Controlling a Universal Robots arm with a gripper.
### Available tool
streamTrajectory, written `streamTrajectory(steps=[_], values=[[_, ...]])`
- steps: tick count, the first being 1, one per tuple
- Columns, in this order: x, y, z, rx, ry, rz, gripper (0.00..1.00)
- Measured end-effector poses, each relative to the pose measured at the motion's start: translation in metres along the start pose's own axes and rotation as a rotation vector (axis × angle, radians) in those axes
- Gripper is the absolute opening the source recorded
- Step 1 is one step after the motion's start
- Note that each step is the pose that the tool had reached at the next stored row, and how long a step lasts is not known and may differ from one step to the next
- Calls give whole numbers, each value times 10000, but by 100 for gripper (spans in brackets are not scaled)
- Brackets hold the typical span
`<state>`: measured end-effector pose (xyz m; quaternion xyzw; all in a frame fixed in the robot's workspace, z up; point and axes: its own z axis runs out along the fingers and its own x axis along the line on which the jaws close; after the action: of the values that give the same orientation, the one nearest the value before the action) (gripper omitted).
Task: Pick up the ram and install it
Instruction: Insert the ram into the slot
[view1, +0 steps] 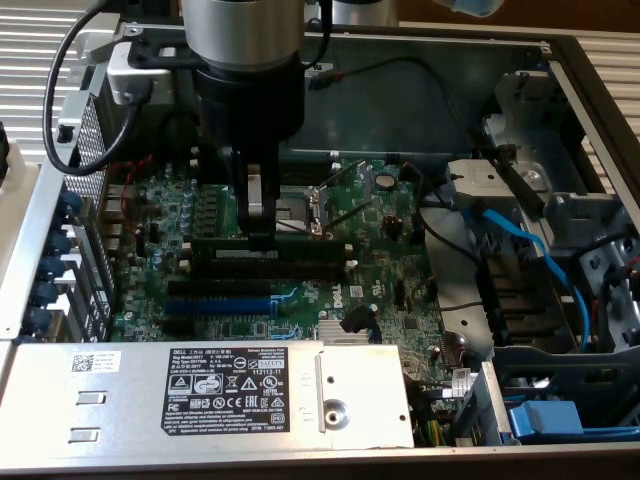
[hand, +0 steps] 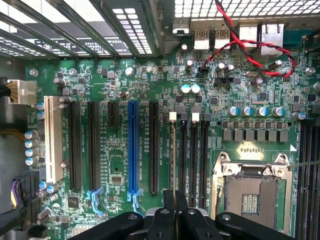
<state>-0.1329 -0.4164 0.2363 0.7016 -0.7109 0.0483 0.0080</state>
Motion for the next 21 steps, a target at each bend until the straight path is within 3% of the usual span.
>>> streamTrajectory(steps=[21], values=[[5, 1, 15, 4, 1, 0, 12]])
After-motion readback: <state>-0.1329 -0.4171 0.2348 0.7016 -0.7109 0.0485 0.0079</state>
